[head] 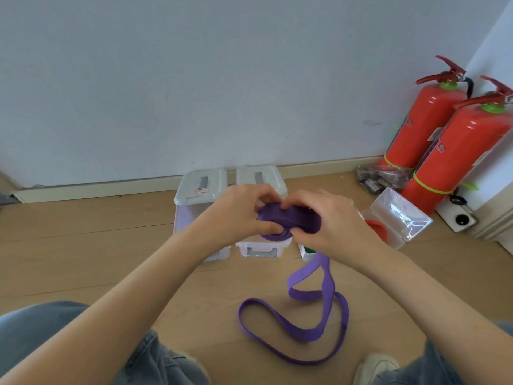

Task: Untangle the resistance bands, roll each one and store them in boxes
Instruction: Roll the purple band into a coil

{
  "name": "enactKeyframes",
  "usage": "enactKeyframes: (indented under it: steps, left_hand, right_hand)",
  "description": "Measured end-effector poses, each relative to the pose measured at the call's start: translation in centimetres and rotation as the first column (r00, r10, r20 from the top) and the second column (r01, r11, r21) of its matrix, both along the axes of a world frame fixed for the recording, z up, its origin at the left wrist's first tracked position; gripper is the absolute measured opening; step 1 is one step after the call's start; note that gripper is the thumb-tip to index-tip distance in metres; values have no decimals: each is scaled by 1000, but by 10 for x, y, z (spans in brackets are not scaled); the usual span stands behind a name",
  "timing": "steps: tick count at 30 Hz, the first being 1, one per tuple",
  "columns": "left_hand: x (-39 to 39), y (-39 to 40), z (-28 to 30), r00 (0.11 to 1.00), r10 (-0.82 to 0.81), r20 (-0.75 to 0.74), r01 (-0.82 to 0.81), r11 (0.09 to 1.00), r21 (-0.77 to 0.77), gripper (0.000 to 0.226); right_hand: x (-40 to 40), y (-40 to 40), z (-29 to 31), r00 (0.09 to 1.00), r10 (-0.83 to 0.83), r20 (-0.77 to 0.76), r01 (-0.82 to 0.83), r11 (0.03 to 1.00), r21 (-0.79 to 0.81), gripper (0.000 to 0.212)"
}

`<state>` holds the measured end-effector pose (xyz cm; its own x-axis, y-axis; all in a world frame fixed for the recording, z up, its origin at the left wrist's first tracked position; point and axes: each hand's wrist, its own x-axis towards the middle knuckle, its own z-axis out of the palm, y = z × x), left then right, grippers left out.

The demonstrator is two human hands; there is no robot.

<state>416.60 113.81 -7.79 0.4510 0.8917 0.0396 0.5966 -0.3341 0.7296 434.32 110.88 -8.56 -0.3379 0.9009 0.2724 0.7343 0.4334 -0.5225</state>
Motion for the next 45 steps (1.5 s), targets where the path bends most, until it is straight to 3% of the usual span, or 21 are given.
enactKeyframes:
  steps: [2,3,5,8,10,13,15,18,20,22,27,29,31,34,37,39,41,45]
  left_hand:
    - [0,-2,-1,997,24,-79,-24,1000,6,32]
    - [0,-2,0,997,27,-71,-28,1000,-12,29]
    - [-5,-1,6,994,45,95,-35,994,-104,26]
    - [-12,0,17,877,142,460,-18,964,-264,30]
    - [-9,-1,16,785,218,580,-4,938,-347,38]
    - [-4,-3,11,722,297,624,17,895,-446,46]
    - [-7,-2,11,782,263,565,10,901,-433,42]
    - [-8,-2,13,957,66,283,14,962,-272,32]
    - [-3,-3,11,996,16,86,-1,984,-177,32]
    - [-1,-4,7,1000,17,-19,-19,993,-117,33]
    - [-1,-9,1,995,-42,-88,35,996,-81,30]
    - [-1,-10,3,999,-7,-50,5,999,-52,29]
    - [-4,-8,9,987,59,150,-40,991,-124,26]
    - [-10,-2,18,894,170,414,-77,970,-231,24]
    - [-8,-3,17,792,218,570,-9,938,-346,31]
    - [-4,-6,12,744,240,623,61,905,-421,37]
    - [-5,-5,7,777,226,588,57,905,-422,35]
    - [-11,-3,8,941,62,332,37,958,-283,38]
  right_hand:
    - [-2,0,-1,999,16,42,-16,1000,-2,35]
    - [-1,1,1,1000,23,-13,-23,999,-32,35]
    - [4,4,5,958,25,-286,-74,984,-164,39]
    - [6,4,11,694,-94,-713,-170,942,-289,45]
    - [1,4,9,592,-187,-784,-110,945,-309,46]
    - [-3,3,7,615,-213,-760,-26,957,-290,36]
    - [2,4,9,674,-191,-714,-22,960,-278,30]
    - [9,5,11,863,-104,-495,-2,978,-208,30]
    - [10,5,10,949,-57,-309,7,987,-160,34]
    - [10,3,10,974,0,-225,-35,988,-151,39]
    - [9,1,9,989,64,-132,-86,982,-171,42]
    - [8,3,8,972,44,-230,-93,974,-206,37]
    - [12,7,9,879,-36,-475,-112,953,-281,38]
    - [14,9,6,644,-144,-752,-179,926,-331,40]
    - [7,6,0,501,-168,-849,-194,934,-300,28]
    - [3,3,-2,462,-170,-870,-209,933,-293,24]
    - [4,1,0,527,-160,-834,-162,945,-284,24]
    - [8,1,8,858,-37,-512,-26,993,-115,35]
